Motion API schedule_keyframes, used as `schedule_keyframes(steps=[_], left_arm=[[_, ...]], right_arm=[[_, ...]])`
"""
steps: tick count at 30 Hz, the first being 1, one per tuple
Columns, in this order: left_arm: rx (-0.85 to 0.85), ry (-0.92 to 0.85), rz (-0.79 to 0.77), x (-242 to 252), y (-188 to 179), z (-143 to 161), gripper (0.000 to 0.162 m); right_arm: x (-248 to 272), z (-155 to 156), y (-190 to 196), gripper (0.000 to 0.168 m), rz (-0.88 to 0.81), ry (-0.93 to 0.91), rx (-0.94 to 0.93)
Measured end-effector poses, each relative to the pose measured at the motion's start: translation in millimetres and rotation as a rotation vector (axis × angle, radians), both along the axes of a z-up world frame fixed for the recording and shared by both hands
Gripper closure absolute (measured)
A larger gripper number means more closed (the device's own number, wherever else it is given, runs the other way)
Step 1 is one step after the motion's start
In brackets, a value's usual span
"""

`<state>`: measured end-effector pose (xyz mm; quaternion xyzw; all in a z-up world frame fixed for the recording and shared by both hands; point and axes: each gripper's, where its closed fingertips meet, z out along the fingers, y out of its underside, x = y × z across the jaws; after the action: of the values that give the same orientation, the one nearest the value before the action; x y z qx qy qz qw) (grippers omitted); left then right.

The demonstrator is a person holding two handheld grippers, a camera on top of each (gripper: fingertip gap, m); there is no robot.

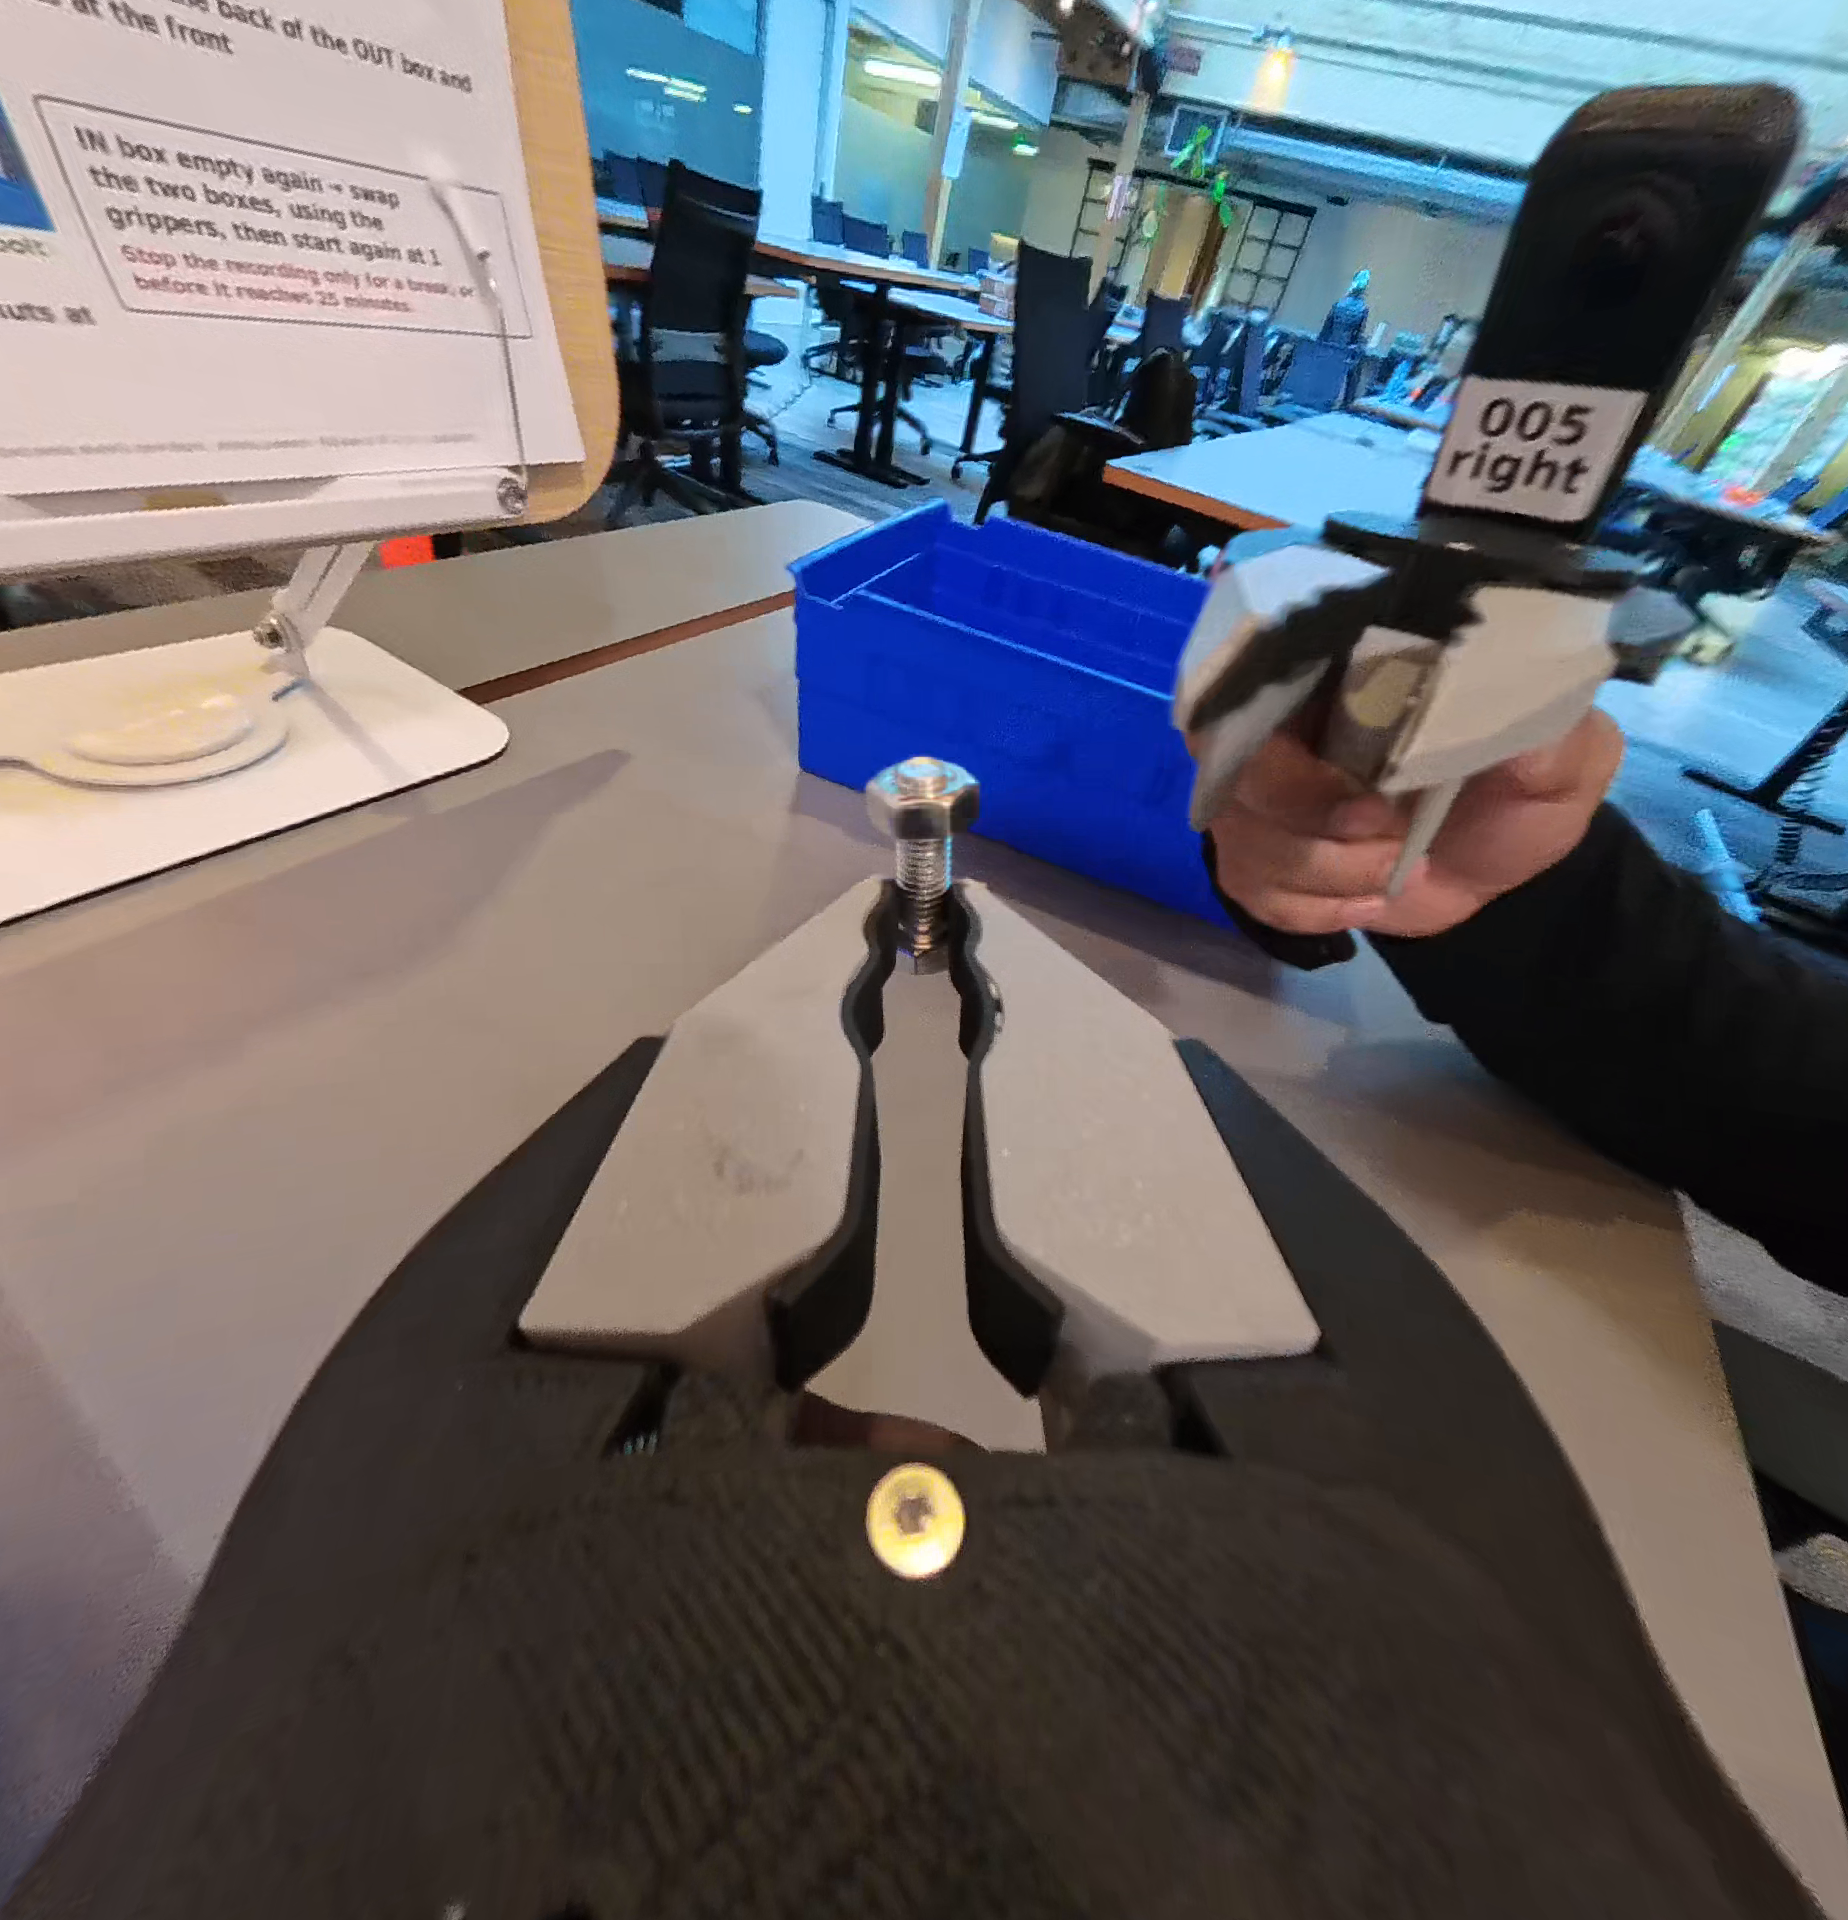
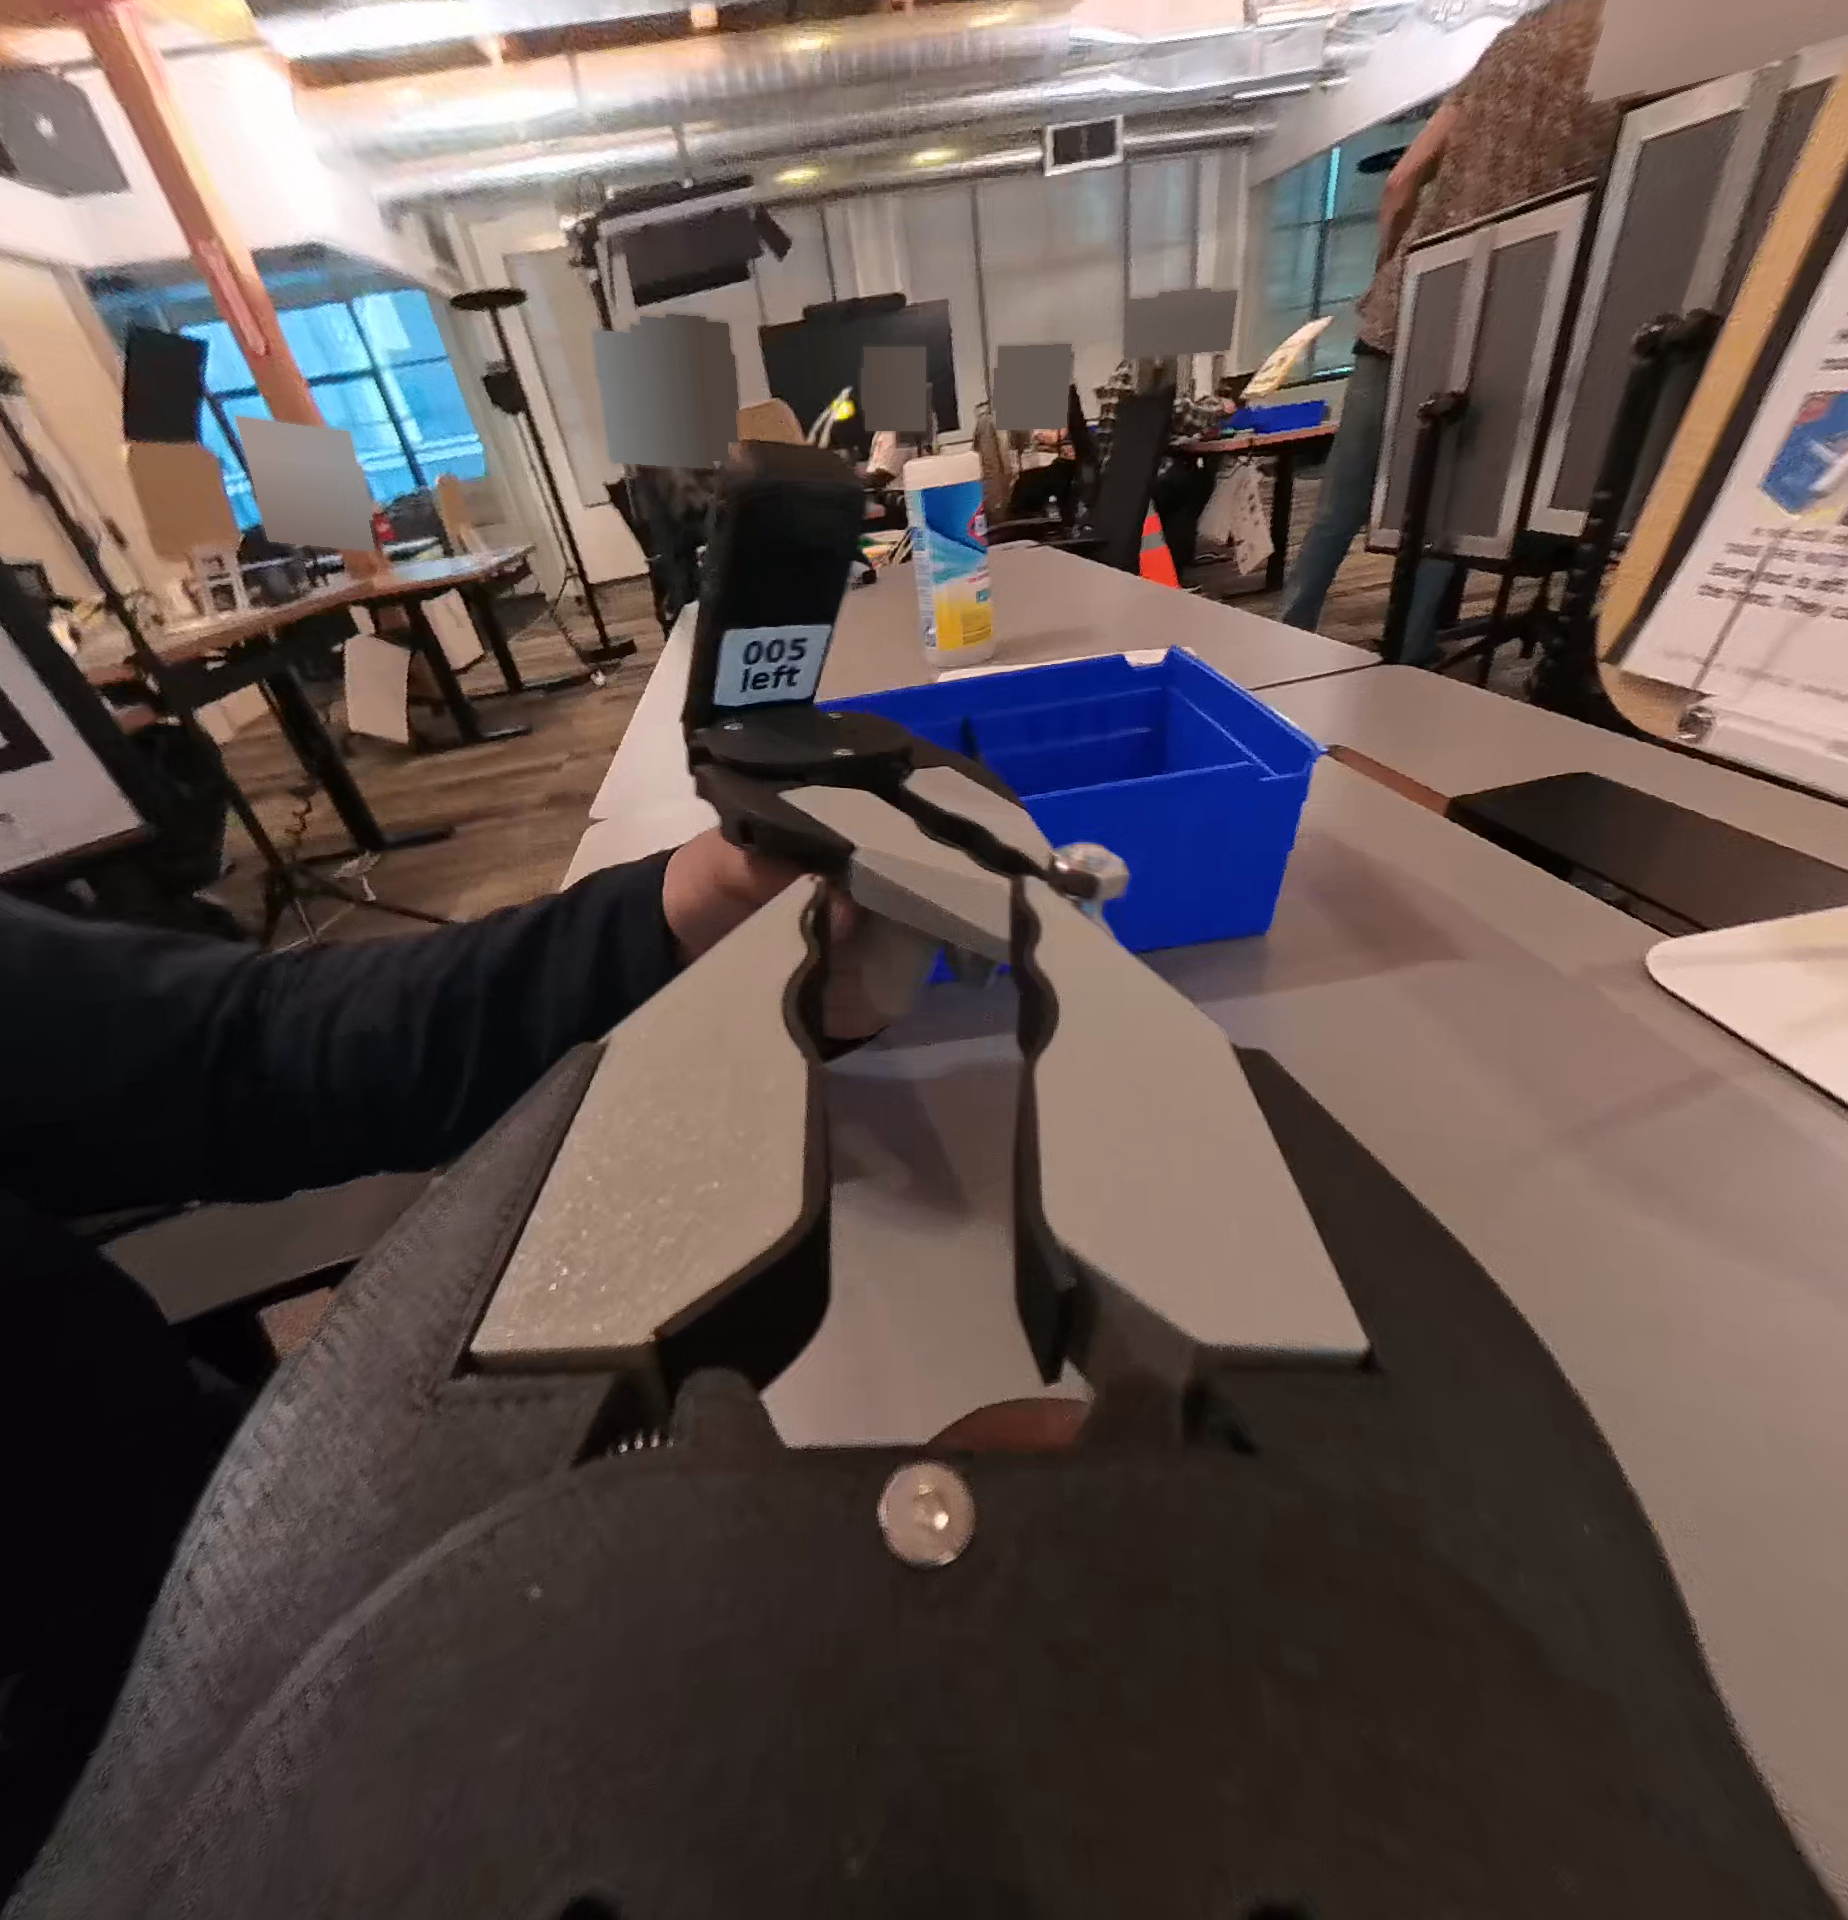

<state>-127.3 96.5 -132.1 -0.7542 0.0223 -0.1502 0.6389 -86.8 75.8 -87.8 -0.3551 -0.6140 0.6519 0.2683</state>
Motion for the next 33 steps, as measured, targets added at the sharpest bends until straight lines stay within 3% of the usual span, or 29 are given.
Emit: schedule_keyframes(steps=[5,10,28,31,32,33], left_arm=[[0.053,0.036,-0.112,32,-2,10,0.156],[0.044,0.075,-0.158,52,0,7,0.156],[0.031,0.037,-0.076,26,0,6,0.155],[0.040,0.031,-0.067,25,0,8,0.155],[0.047,0.026,-0.066,25,-1,10,0.155],[0.054,0.025,-0.047,22,0,12,0.156]], right_arm=[[-12,-12,5,0.113,-0.066,-0.041,0.015],[-10,-18,-14,0.118,0.010,-0.053,0.024],[-6,-15,-10,0.101,-0.008,-0.049,0.058],[-5,-13,-9,0.104,-0.006,-0.031,0.064],[-3,-13,-9,0.113,-0.002,-0.020,0.075],[3,-11,-16,0.154,0.053,-0.003,0.083]])
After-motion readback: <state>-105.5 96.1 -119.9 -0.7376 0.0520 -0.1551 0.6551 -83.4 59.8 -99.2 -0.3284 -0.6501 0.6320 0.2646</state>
